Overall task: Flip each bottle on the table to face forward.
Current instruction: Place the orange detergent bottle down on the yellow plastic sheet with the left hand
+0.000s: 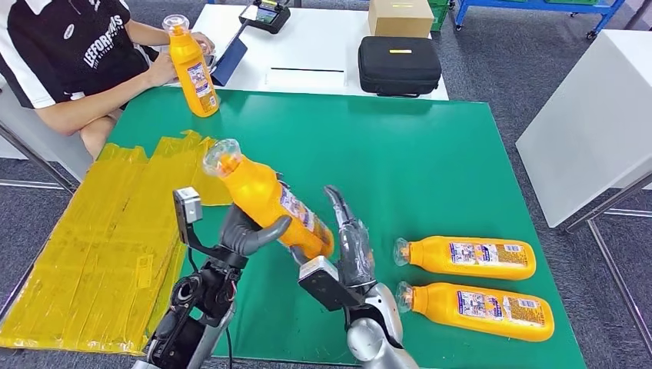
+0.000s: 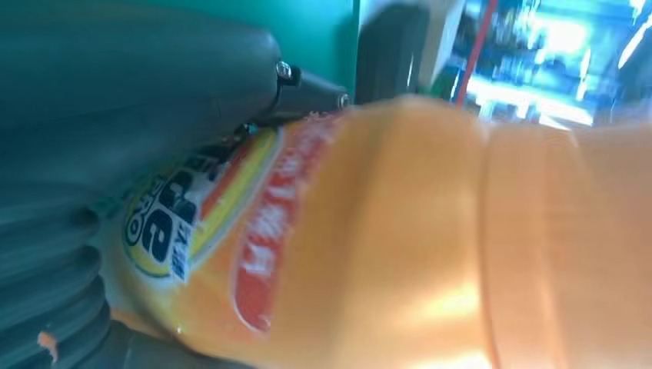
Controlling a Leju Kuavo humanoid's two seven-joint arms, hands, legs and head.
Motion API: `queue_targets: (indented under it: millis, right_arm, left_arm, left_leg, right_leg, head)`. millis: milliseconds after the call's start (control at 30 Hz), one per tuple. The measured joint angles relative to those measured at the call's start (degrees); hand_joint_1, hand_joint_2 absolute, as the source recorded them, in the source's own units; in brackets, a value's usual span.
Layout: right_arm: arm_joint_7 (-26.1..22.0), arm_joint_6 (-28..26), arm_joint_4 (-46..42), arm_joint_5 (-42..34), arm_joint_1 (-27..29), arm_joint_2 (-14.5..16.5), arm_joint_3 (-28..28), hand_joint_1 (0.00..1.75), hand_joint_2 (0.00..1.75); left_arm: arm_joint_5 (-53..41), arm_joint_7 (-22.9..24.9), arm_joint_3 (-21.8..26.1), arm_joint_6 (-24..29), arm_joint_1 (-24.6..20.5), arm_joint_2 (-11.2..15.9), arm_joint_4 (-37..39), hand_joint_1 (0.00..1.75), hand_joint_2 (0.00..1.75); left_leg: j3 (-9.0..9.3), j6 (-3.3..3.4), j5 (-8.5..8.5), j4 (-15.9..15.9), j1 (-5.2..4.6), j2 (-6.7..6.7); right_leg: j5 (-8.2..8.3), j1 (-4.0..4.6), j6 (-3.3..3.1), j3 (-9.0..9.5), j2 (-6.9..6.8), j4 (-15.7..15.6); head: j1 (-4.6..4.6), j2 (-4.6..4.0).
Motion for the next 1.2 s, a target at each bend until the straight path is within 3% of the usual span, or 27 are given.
queue_targets:
  millis: [400, 467, 533, 600, 700, 733, 800, 867, 933, 967, 1000, 1033, 1100, 1200]
  right_arm:
    - [-0.3, -1.1, -2.8, -2.1, 1.4, -0.4, -1.5, 0.0, 1.75]
    - [-0.3, -1.2, -2.9, -2.7, 1.5, -0.4, -1.7, 0.0, 1.75]
    - [-0.3, -1.3, -3.2, -3.2, 1.6, -0.4, -2.0, 0.0, 1.75]
    - [-0.3, -1.4, -3.9, -3.4, 2.0, -0.4, -2.4, 0.0, 1.75]
    - [0.1, -1.1, -5.3, -3.1, 2.6, -0.4, -2.8, 0.0, 1.75]
    - [0.2, -0.8, -5.6, -2.9, 2.7, -0.3, -2.9, 0.0, 1.75]
    - [0.3, -0.2, -6.0, -2.8, 2.7, -0.2, -3.0, 0.0, 1.75]
    - [0.1, 0.5, -6.1, -2.8, 2.5, -0.1, -3.1, 0.0, 1.75]
    - [-0.1, 1.1, -6.2, -3.0, 2.1, 0.1, -3.2, 0.0, 1.75]
    - [-0.2, 1.3, -6.2, -3.1, 2.0, 0.2, -3.2, 0.0, 1.75]
    - [-0.2, 1.5, -6.2, -3.1, 1.9, 0.2, -3.3, 0.0, 1.75]
    - [-0.3, 1.7, -6.2, -3.1, 1.7, 0.2, -3.4, 0.0, 1.75]
    - [-0.3, 2.2, -6.2, -2.9, 1.4, 0.3, -3.4, 0.0, 1.75]
    - [0.0, 3.1, -6.2, -2.7, 1.2, 0.4, -3.5, 0.0, 1.75]
  left_arm:
    - [-1.9, -0.7, 3.0, 5.2, 0.0, 0.0, -0.8, 1.75, 1.75]
    - [-3.9, -1.5, 3.2, 8.2, 0.0, 0.0, -0.9, 1.75, 1.75]
    - [-10.3, -3.7, 3.3, 17.1, 0.0, 0.0, -1.3, 1.75, 1.75]
    - [-22.0, -5.6, 3.3, 31.1, 0.0, 0.1, -2.0, 1.75, 1.75]
    - [-51.6, -3.3, 4.2, 50.9, 0.3, -0.2, -3.9, 1.75, 1.75]
    - [-65.1, -1.2, 5.3, 54.5, 0.5, -0.6, -5.1, 1.75, 1.75]
    - [-93.4, 5.6, 7.4, 56.8, 0.1, -0.3, -7.2, 1.75, 1.75]
    - [-111.1, 19.6, 5.6, 56.4, -3.4, 2.8, -5.9, 1.75, 1.75]
    - [-114.1, 41.7, -0.8, 55.3, -8.6, 6.6, -1.4, 1.75, 1.75]
    - [-113.3, 51.0, -5.1, 54.8, -10.6, 8.0, 0.9, 1.75, 1.75]
    - [-112.3, 57.2, -10.0, 54.3, -12.1, 9.3, 2.9, 1.75, 1.75]
    - [-111.4, 59.9, -14.7, 53.7, -13.1, 10.2, 4.9, 1.75, 1.75]
    - [-110.2, 59.6, -21.7, 52.4, -14.1, 11.0, 9.4, 1.75, 1.75]
    - [-109.5, 59.2, -26.0, 51.9, -14.4, 11.1, 16.3, 1.75, 1.75]
  left_leg:
    - [0.0, 0.0, 0.0, 0.0, 0.0, -0.03]
    - [0.0, 0.0, 0.0, 0.0, 0.0, -0.03]
    - [0.0, 0.0, 0.0, 0.0, 0.0, -0.02]
    - [0.0, 0.0, 0.0, 0.0, 0.0, -0.02]
    - [-0.01, 0.0, 0.0, 0.0, 0.01, -0.04]
    - [-0.01, 0.0, 0.0, 0.0, 0.01, -0.05]
    - [-0.01, 0.0, 0.0, 0.0, 0.01, -0.08]
    - [-0.03, -0.02, 0.02, 0.0, 0.0, 0.0]
    - [-0.04, -0.05, 0.04, 0.0, -0.01, 0.17]
    - [-0.04, -0.03, 0.08, 0.0, 0.01, 0.2]
    - [-0.02, -0.01, 0.13, 0.0, 0.03, 0.13]
    - [-0.02, 0.01, 0.17, 0.0, 0.05, 0.05]
    - [-0.02, 0.02, 0.18, 0.0, 0.05, -0.04]
    - [-0.02, -0.02, 0.1, 0.0, -0.01, 0.24]
  right_leg:
    - [0.0, 0.0, 0.0, 0.0, 0.0, 0.0]
    - [0.0, 0.0, 0.0, 0.0, 0.0, 0.0]
    - [0.0, 0.0, 0.0, 0.0, 0.0, 0.0]
    - [0.0, 0.01, 0.0, 0.0, 0.0, 0.0]
    - [0.0, 0.01, 0.0, 0.0, -0.01, 0.0]
    - [-0.01, 0.01, -0.01, 0.01, -0.01, 0.0]
    - [-0.03, 0.0, -0.02, -0.05, -0.03, 0.0]
    - [0.03, -0.01, -0.08, -0.24, -0.01, 0.0]
    - [0.12, 0.01, -0.14, -0.3, 0.06, 0.0]
    - [0.14, 0.03, -0.17, -0.22, 0.07, 0.0]
    - [0.13, 0.05, -0.18, -0.15, 0.05, 0.0]
    - [0.13, 0.06, -0.18, -0.08, -0.01, 0.0]
    - [0.13, 0.04, -0.18, 0.0, -0.05, 0.0]
    - [0.16, 0.0, -0.16, -0.07, 0.14, 0.0]
  head:
    - [0.01, 0.0]
    - [0.01, 0.0]
    - [0.01, 0.0]
    - [0.01, 0.0]
    - [-0.01, 0.0]
    - [-0.01, 0.0]
    - [0.03, 0.0]
    - [0.06, 0.0]
    - [0.02, 0.0]
    - [-0.04, 0.0]
    - [-0.05, 0.0]
    - [-0.07, 0.0]
    - [-0.07, 0.0]
    - [-0.08, 0.0]
